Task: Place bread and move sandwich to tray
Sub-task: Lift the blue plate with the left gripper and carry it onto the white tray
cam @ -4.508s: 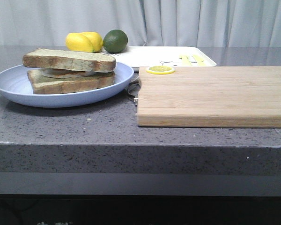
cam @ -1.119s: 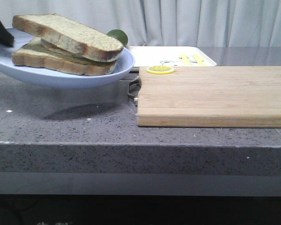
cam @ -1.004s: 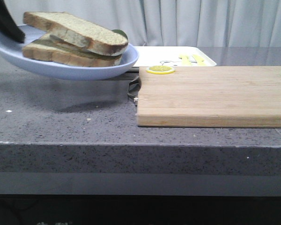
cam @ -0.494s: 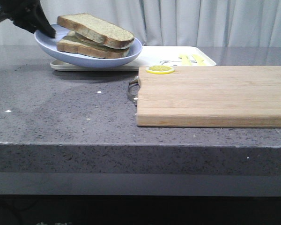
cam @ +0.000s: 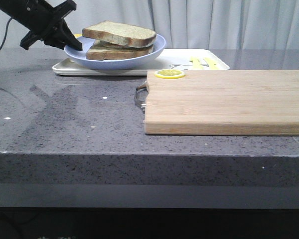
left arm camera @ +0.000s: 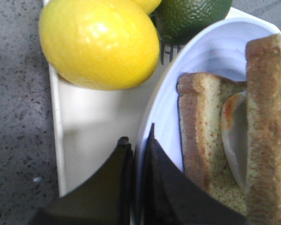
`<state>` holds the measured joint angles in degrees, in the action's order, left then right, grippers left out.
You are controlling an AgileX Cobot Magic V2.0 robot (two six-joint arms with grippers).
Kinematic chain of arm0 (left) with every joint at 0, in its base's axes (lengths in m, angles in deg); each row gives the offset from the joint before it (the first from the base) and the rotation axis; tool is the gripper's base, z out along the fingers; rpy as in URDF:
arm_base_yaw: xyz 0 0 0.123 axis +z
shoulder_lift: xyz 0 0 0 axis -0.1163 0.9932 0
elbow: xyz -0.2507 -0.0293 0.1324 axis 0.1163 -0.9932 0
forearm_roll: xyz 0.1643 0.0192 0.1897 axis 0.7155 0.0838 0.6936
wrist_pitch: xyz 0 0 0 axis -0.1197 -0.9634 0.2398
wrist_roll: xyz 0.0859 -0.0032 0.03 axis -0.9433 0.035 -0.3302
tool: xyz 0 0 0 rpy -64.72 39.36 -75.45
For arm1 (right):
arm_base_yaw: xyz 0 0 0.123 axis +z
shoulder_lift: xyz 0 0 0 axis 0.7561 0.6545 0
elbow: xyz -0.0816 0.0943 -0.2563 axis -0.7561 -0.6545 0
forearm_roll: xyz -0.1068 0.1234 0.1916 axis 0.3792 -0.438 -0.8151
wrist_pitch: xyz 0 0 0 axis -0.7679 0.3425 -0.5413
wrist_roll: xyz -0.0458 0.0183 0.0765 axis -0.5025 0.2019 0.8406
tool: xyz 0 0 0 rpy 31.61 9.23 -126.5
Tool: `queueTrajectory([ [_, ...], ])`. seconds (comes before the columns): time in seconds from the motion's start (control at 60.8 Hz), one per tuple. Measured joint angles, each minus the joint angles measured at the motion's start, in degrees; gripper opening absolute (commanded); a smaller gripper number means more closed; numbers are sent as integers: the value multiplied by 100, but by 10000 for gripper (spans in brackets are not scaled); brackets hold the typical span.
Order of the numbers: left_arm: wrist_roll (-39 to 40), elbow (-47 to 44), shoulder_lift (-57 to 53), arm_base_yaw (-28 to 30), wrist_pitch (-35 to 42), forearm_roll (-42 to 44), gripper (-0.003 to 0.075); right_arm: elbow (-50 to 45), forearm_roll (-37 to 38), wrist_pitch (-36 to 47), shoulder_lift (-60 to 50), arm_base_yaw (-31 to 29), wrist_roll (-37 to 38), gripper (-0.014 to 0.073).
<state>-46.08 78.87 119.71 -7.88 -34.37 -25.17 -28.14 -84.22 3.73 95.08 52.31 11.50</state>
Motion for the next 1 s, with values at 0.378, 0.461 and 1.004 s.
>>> queueTrajectory([
  [0.378,-214,55,204,-265,379,-236,-20,0,0,0,0,0,0,-68],
  [0.461,-309,68,203,-329,461,-261,-20,0,0,0,0,0,0,-68],
  [1.004,-735,67,260,-513,1156,-250,-20,0,0,0,0,0,0,-68],
])
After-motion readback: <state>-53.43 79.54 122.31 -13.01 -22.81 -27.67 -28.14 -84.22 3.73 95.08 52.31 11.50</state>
